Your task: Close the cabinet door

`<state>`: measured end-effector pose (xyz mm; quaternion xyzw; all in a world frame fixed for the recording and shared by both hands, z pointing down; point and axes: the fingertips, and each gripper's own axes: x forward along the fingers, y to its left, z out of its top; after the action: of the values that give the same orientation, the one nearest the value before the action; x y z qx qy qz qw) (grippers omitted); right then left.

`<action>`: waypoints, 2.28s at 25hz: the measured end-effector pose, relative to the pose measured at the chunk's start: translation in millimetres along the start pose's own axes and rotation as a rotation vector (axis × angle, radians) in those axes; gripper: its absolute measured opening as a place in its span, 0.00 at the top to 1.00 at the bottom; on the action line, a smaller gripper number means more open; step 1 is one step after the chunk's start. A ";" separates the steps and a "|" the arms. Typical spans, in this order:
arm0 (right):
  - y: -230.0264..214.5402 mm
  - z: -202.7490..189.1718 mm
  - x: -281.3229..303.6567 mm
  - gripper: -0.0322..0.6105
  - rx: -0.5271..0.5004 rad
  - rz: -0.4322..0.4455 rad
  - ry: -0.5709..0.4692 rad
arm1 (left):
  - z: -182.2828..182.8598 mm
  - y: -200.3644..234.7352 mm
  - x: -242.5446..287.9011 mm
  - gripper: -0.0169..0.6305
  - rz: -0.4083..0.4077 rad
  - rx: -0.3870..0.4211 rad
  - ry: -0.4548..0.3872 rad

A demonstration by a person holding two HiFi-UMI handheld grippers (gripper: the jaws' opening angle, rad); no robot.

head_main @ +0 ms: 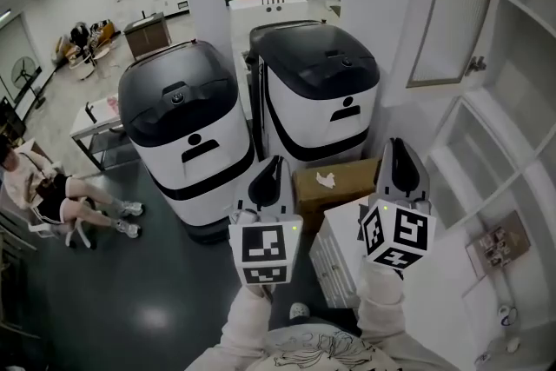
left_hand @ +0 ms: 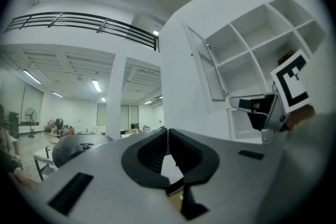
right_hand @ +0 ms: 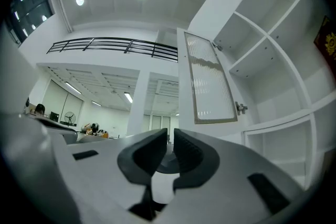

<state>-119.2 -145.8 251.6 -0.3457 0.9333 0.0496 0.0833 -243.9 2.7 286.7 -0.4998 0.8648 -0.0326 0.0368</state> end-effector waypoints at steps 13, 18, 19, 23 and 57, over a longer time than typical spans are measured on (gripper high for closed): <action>-12.8 15.6 70.3 0.79 -0.016 -0.006 -0.061 | 0.7 4.3 74.3 0.96 -0.036 0.007 0.000; -20.5 22.7 89.1 0.76 -0.037 -0.058 -0.078 | -4.0 6.7 105.9 0.96 -0.096 0.001 0.002; -22.7 24.2 93.5 0.76 -0.041 -0.077 -0.081 | -4.6 7.2 113.2 0.96 -0.113 0.001 0.000; -28.3 31.6 112.1 0.74 -0.064 -0.135 -0.083 | -1.6 13.0 140.5 0.96 -0.168 0.007 -0.015; -45.2 48.0 132.0 0.73 -0.177 -0.471 -0.040 | -19.1 -26.9 228.7 0.96 -0.639 -0.039 -0.024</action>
<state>-182.4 -256.9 177.8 -0.5587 0.8171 0.1171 0.0806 -336.5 -208.6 301.2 -0.7469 0.6642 -0.0200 0.0253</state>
